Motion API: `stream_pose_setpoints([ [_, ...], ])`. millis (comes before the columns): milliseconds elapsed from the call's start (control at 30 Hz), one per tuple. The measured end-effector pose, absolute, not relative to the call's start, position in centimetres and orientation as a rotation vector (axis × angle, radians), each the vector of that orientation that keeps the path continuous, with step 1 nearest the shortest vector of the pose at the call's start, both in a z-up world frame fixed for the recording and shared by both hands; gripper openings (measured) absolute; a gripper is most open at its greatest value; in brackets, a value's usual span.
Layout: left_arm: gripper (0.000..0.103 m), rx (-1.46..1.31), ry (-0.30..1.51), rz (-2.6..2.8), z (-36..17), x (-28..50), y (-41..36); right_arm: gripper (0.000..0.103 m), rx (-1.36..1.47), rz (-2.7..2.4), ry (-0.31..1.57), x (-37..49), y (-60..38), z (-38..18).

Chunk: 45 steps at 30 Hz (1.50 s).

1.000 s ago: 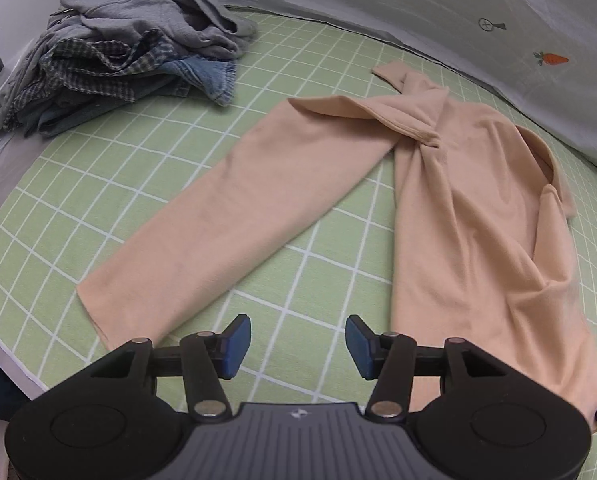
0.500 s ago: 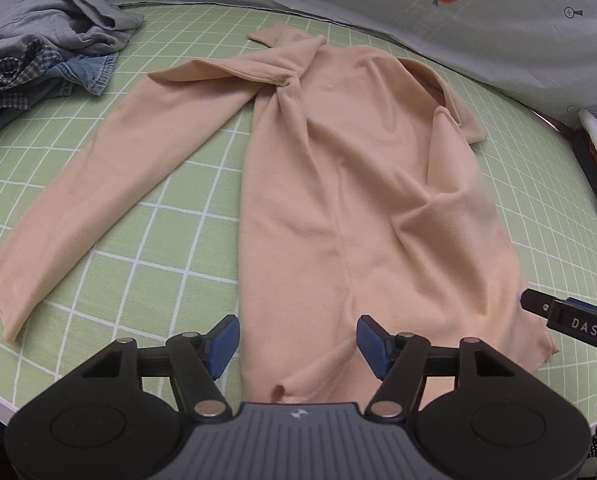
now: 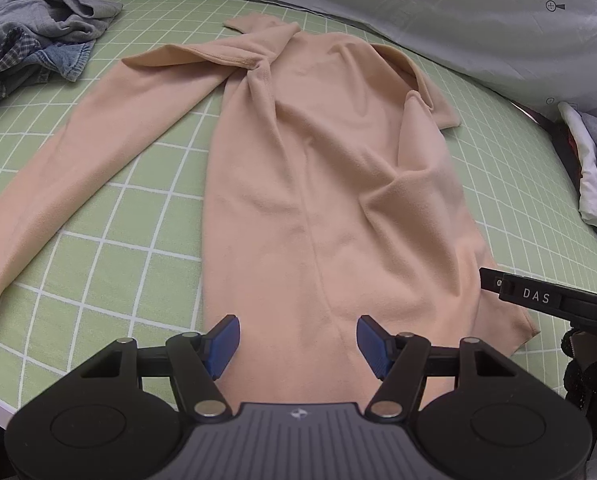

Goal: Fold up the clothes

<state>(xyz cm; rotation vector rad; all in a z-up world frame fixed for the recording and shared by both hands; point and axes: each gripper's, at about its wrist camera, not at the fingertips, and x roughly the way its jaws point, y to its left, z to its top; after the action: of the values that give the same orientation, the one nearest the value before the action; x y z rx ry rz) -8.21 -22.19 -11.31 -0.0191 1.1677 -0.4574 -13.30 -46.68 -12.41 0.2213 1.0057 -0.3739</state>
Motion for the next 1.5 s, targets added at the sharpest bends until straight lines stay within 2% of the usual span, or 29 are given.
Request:
stream_pose_setpoints([
  [167, 0.061, 0.054, 1.157, -0.461, -11.8, -8.4, -23.3, 0.069, 0.212, -0.377, 1.006, -13.8, -46.4, -12.5],
  [267, 0.036, 0.116, 1.13, -0.439, -11.9, -8.5, -23.5, 0.068, 0.223, -0.375, 1.004, -13.9, -46.4, -12.5],
  [300, 0.017, 0.138, 1.12, -0.427, -11.9, -8.5, -23.4, 0.066, 0.235, -0.375, 1.002, -14.0, -46.5, -12.5],
  [367, 0.006, 0.091, 1.127, -0.424, -11.9, -8.0, -22.5, 0.066, 0.25, -0.37, 0.997, -14.1, -46.5, -12.5],
  [400, 0.003, 0.048, 1.137, -0.415, -11.9, -7.7, -21.7, 0.063, 0.246, -0.363, 0.994, -14.2, -46.4, -12.5],
  [500, 0.002, -0.024, 1.109, -0.33, -10.9, -7.2, -18.9, 0.045, 0.233, -0.346, 0.995, -14.3, -46.0, -12.3],
  [600, 0.0, -0.053, 1.045, -0.171, -9.2, -6.6, -15.0, 0.043, 0.225, -0.346, 0.997, -14.4, -45.9, -12.3],
  [767, 0.0, -0.069, 1.069, 0.051, -9.5, -4.5, -8.5, 0.045, 0.232, -0.372, 1.005, -14.3, -46.0, -12.3],
  [867, 0.0, -0.131, 1.049, 0.029, -8.7, -4.2, -7.4, 0.048, 0.24, -0.39, 1.016, -14.1, -46.0, -12.3],
  [900, 0.004, -0.152, 1.039, 0.019, -8.3, -4.1, -7.1, 0.048, 0.247, -0.394, 1.019, -13.9, -46.1, -12.3],
  [1033, 0.037, -0.169, 1.013, -0.117, -7.5, -3.1, -10.6, 0.049, 0.248, -0.403, 1.032, -13.3, -46.3, -12.3],
  [1067, 0.041, -0.159, 1.012, -0.155, -7.5, -2.9, -11.8, 0.049, 0.244, -0.404, 1.036, -13.1, -46.3, -12.3],
  [1133, 0.06, -0.138, 1.008, -0.231, -7.6, -2.4, -14.1, 0.051, 0.231, -0.403, 1.04, -12.8, -46.3, -12.3],
  [1200, 0.065, -0.117, 1.003, -0.307, -7.6, -2.0, -16.5, 0.052, 0.22, -0.401, 1.04, -12.8, -46.3, -12.4],
  [1267, 0.065, -0.071, 1.044, -0.362, -8.5, -1.6, -18.1, 0.054, 0.216, -0.397, 1.039, -12.8, -46.5, -12.4],
  [1300, 0.063, -0.045, 1.069, -0.388, -9.0, -1.5, -18.8, 0.054, 0.217, -0.398, 1.04, -12.9, -46.7, -12.4],
  [1367, 0.044, -0.001, 1.105, -0.382, -10.2, -1.4, -19.3, 0.057, 0.223, -0.402, 1.042, -13.0, -47.0, -12.5],
  [1400, 0.019, 0.0, 1.121, -0.363, -10.6, -1.3, -19.1, 0.059, 0.229, -0.404, 1.043, -13.0, -47.1, -12.5],
  [1433, 0.004, -0.005, 1.138, -0.341, -11.0, -1.1, -18.7, 0.061, 0.231, -0.408, 1.044, -13.0, -47.2, -12.6],
  [1500, 0.004, -0.057, 1.149, -0.295, -11.4, -0.7, -17.1, 0.064, 0.232, -0.416, 1.046, -13.0, -47.3, -12.6],
])
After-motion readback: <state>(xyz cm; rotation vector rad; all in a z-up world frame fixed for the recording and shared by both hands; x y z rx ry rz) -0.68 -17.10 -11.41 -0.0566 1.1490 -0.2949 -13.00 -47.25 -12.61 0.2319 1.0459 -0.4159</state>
